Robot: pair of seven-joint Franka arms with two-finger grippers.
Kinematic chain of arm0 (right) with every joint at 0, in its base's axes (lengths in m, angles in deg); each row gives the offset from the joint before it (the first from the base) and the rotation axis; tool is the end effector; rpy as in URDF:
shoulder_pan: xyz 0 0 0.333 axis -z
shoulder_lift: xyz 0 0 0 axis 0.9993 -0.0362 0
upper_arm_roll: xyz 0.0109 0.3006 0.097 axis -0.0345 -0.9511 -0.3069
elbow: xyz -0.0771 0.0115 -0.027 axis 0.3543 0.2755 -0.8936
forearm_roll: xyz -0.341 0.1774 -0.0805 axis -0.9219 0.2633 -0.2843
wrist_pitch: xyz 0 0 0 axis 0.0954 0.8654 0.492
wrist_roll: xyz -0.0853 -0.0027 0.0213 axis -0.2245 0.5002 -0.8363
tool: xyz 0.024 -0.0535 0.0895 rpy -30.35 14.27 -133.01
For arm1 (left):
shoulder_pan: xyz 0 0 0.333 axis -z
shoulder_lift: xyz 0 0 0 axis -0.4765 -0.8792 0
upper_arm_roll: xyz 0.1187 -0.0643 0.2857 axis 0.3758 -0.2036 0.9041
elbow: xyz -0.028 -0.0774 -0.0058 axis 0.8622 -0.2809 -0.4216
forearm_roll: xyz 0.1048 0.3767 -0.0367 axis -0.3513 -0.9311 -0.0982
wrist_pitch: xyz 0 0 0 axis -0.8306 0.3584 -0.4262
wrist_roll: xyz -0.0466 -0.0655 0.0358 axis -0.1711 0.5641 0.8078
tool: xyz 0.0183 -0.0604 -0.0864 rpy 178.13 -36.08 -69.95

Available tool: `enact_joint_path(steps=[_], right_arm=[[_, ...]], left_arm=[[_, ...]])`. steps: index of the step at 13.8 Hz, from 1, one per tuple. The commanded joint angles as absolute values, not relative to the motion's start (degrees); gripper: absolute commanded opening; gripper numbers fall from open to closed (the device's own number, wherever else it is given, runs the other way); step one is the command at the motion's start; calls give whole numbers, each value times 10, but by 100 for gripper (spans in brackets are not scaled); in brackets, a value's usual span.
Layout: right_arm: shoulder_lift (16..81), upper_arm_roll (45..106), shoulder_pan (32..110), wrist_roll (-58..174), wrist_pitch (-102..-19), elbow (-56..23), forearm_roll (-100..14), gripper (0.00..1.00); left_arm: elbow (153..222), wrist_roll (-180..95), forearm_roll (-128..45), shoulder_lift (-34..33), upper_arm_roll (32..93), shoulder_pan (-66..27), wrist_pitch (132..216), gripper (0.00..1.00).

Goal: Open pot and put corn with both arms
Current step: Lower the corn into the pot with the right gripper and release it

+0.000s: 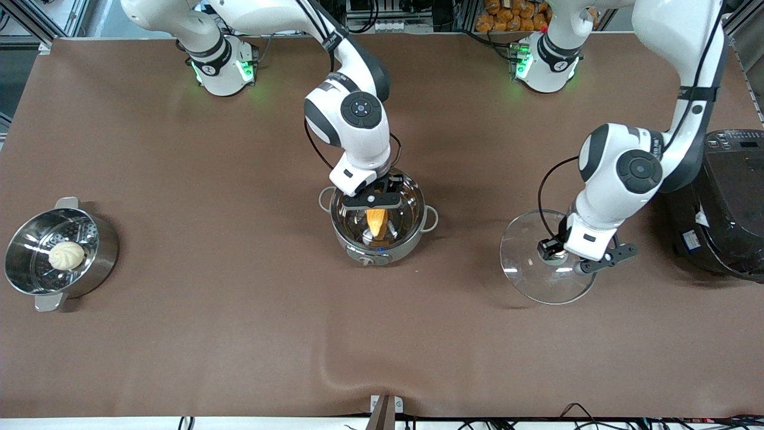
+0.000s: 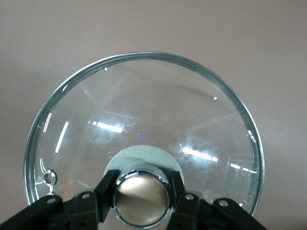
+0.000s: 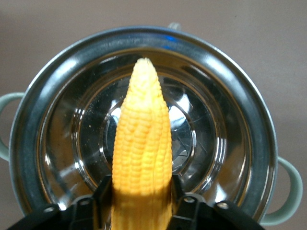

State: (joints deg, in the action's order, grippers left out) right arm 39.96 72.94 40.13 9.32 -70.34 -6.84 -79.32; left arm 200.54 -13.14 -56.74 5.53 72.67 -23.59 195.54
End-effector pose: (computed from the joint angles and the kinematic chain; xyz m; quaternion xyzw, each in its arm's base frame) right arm 0.4953 0.4994 0.3259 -0.9994 -0.0096 -0.0279 0.0181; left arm 0.6098 -0.1334 0.3116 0.9844 0.1655 0.0597 0.0095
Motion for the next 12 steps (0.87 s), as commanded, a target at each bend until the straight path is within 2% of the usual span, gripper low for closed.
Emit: enact_joint_path(steps=[1,3,4,5,6,9,12], right_arm=[[398,729,406,90,-689,-49,-797,100],[413,730,424,96,-676,-51,-795,100],[437,730,456,103,-645,-53,-792,100],[456,727,487,115,-606,-52,-787,100],[472,730,498,118,-585,-54,-789,100],[517,737,574,177,-572,-65,-794,100],[567,739,660,286,-498,-61,-795,100]], left_arm=[[2012,-159,-563,18,725,-238,2011,0],[2011,-181,-563,-1,726,-236,2019,0],[2011,-187,-563,-2,726,-240,2019,13],[2011,-187,-563,-2,726,-239,2019,59],[2009,-189,-564,-5,727,-237,2019,97],[2008,-189,-570,9,726,-240,2015,100],[2007,-193,-570,69,727,-240,1963,100]])
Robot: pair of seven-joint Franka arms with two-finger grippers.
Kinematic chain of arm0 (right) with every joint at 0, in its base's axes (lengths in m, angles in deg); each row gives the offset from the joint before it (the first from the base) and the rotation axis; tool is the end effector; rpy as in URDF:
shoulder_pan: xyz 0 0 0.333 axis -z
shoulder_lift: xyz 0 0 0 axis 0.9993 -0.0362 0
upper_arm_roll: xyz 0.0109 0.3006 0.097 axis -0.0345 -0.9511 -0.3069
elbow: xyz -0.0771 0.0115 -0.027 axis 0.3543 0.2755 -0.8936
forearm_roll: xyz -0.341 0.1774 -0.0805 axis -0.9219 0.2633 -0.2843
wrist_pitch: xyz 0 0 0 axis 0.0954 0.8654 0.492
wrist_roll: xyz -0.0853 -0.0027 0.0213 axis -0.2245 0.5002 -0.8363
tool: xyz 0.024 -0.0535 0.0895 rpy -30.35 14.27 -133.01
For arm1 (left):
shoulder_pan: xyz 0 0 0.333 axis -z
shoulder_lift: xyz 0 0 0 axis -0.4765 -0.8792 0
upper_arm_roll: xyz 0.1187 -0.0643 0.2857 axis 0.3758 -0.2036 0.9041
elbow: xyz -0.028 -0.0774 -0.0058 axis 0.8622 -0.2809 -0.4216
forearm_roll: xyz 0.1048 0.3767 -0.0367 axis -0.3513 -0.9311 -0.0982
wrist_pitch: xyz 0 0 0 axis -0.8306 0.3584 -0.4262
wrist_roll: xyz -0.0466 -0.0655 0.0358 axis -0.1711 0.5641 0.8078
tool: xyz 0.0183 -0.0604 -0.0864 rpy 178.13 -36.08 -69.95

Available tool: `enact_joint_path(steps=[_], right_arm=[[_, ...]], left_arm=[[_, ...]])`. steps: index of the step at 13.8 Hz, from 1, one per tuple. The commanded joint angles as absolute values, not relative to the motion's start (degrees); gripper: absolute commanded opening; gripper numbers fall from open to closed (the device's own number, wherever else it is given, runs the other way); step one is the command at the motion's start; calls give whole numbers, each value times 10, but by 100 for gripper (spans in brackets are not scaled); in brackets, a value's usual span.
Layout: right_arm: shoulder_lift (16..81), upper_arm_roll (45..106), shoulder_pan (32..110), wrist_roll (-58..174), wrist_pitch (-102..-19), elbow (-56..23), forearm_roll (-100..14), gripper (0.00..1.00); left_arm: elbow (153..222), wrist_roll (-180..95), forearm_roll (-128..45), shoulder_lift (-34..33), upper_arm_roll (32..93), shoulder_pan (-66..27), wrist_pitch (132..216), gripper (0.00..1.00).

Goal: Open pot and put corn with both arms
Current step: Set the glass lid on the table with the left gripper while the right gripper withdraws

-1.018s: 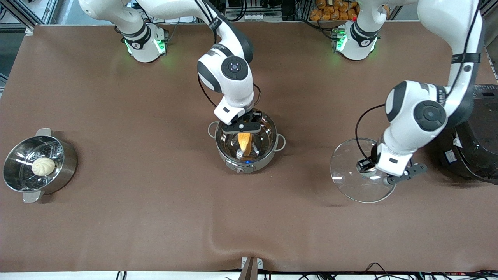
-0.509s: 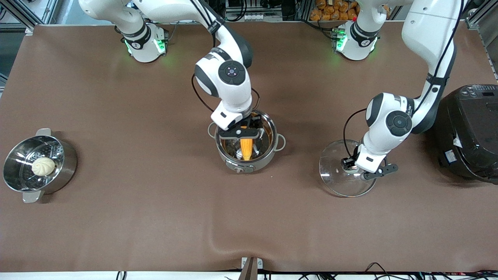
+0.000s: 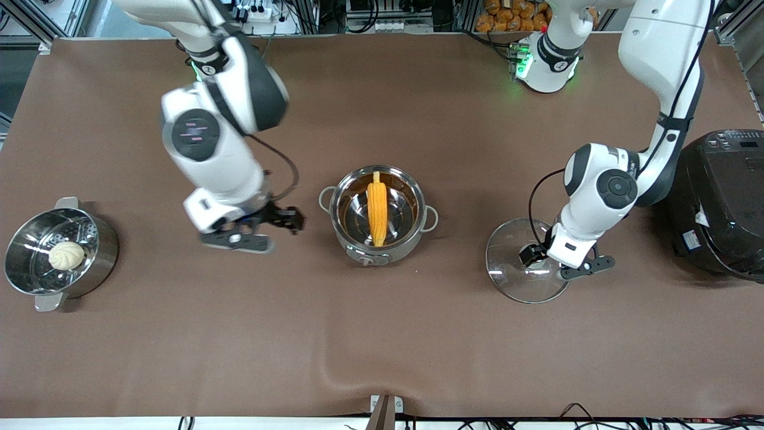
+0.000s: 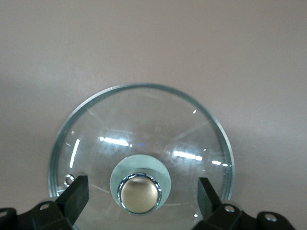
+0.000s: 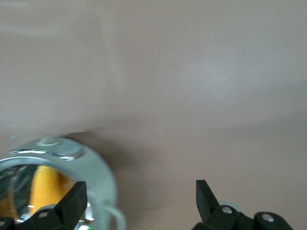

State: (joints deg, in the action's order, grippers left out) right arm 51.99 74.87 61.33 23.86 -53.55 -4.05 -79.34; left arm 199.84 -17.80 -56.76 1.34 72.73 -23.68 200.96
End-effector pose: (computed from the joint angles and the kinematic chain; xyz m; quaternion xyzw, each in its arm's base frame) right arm 0.6185 0.2545 0.4669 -0.9978 0.0647 -0.0169 0.0009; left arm 0.6196 -0.1349 0.2809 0.9891 0.1260 0.0734 0.0201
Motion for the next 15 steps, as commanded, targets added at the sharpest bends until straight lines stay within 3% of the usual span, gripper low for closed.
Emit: enact_joint_path(steps=[1,5,7,11,15], right_arm=[[587,740,680,301,-467,-62,-800,100],[657,738,795,465,-362,-66,-817,100],[706,738,837,499,-331,-65,-813,100],[746,737,863,507,-302,-65,-807,100],[779,738,863,509,-297,-67,-812,100]], left_arm=[[2006,-201,-570,92,727,-241,1940,100],[2004,-219,-570,188,724,-239,1859,100],[1974,-243,-570,239,723,-234,1760,100],[1862,-307,-560,255,726,-236,1568,100],[1774,-436,-529,255,729,-267,1442,100]])
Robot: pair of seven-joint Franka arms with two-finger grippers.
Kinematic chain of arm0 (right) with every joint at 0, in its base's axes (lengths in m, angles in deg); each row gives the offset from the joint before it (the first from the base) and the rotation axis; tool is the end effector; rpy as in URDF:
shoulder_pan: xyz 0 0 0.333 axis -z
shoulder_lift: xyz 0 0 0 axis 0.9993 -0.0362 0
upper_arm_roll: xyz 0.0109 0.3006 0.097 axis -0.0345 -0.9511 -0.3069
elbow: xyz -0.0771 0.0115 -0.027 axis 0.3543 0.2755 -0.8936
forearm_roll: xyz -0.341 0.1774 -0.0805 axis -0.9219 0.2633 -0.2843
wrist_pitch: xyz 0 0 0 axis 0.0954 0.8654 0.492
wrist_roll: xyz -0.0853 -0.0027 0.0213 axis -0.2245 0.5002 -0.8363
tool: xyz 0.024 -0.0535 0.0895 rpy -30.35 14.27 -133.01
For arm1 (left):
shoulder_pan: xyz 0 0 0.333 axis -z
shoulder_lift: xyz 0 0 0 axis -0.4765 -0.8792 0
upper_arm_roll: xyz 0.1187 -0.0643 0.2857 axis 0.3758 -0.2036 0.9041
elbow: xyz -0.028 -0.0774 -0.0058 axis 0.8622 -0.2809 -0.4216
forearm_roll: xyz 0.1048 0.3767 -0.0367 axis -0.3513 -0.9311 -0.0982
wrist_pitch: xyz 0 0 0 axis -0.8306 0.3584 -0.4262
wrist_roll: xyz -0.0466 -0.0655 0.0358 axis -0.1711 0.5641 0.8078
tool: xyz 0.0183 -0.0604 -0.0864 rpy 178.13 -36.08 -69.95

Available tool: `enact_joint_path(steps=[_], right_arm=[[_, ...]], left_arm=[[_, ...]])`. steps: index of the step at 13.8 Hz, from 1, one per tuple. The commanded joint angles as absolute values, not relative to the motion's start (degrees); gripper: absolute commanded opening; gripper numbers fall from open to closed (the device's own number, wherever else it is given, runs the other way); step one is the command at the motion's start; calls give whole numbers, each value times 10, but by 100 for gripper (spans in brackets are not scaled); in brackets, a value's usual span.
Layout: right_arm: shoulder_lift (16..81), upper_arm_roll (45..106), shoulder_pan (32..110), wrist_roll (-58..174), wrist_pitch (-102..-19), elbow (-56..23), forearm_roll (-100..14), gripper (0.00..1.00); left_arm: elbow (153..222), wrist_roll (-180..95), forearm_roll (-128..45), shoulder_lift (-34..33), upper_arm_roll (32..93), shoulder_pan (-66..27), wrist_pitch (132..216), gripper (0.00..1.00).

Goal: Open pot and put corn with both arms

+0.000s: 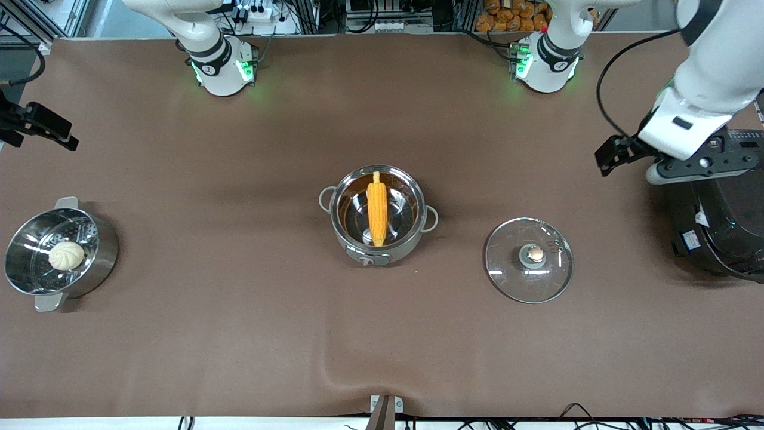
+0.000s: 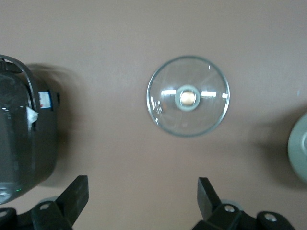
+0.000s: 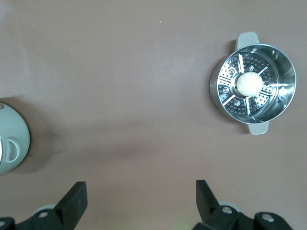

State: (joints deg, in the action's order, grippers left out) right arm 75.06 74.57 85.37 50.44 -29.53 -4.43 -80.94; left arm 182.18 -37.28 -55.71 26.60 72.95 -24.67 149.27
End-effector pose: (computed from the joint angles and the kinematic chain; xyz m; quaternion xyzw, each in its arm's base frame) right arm 0.5276 -0.0222 0.6689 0.9992 -0.0406 0.0033 0.0029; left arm 0.5409 -0.1001 0.6080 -0.9989 0.0003 -0.0059 0.0474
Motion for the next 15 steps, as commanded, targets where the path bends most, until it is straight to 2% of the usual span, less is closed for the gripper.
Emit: enact_joint_path(steps=[1,3,6,15], right_arm=[[776,738,864,511,-299,-67,-812,100],[770,739,863,511,-303,-68,-812,100],[754,738,858,531,-314,-68,-829,100],[753,737,859,534,-336,-93,-831,100]], left_arm=[[1751,-457,-515,254,732,-270,1416,100],[1716,-463,-504,250,746,-263,1384,100],[1707,-463,-482,253,764,-254,1342,100],[1702,-466,-482,256,758,-252,1337,100]])
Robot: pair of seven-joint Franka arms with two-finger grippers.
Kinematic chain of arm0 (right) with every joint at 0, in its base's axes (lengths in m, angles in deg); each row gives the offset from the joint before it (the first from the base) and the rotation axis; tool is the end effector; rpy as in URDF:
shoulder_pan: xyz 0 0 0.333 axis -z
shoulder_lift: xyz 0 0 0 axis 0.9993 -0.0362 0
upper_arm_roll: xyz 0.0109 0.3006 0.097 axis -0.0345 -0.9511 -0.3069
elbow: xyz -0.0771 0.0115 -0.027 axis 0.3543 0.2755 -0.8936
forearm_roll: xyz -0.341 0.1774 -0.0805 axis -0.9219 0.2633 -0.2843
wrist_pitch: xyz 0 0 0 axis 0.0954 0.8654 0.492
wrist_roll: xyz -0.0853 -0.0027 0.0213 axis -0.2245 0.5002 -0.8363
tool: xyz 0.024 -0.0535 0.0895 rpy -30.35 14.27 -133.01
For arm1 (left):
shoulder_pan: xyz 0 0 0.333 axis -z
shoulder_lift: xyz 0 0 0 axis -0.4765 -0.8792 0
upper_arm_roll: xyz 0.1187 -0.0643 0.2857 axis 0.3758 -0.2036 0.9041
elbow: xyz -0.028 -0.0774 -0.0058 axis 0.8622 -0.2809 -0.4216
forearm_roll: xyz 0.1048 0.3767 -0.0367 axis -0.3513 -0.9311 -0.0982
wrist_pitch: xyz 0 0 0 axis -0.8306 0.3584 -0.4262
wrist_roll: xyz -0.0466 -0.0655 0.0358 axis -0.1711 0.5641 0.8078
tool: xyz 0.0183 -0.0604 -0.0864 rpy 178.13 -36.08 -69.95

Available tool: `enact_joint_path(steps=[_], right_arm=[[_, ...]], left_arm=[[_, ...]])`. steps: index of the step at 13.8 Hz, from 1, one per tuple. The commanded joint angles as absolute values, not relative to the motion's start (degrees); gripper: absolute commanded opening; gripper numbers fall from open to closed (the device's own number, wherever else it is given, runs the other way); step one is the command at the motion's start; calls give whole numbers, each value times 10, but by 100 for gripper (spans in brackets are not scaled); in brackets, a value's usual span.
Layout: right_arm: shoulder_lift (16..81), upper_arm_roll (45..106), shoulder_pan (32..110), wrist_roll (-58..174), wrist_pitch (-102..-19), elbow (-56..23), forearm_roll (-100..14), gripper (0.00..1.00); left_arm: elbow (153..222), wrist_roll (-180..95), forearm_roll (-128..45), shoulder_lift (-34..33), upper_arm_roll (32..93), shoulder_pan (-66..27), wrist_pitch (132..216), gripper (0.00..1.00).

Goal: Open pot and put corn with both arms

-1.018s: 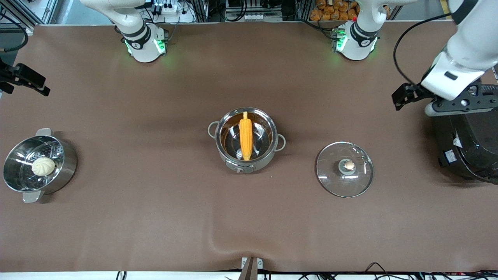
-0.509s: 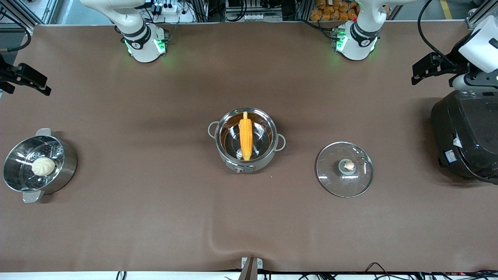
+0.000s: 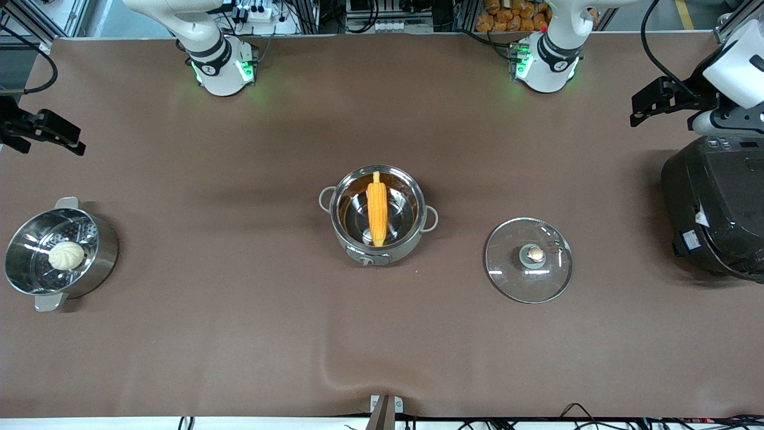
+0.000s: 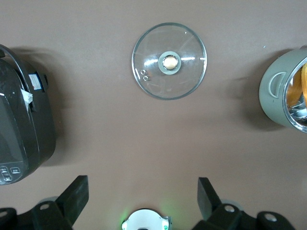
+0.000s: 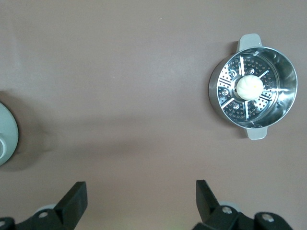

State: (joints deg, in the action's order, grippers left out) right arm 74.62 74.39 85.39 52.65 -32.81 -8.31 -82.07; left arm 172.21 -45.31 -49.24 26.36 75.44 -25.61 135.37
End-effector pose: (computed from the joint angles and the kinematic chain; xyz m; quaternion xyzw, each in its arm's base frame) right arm 0.5362 -0.0228 0.6384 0.9997 -0.0200 -0.0060 0.0130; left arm 0.5212 -0.0760 0.6658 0.9984 -0.0401 -0.0408 0.0053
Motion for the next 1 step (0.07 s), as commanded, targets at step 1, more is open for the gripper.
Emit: enact_joint_path(steps=[1], right_arm=[[753,737,859,534,-338,-93,-830,100]], left_arm=[[1702,-465,-480,256,759,-250,1337,100]])
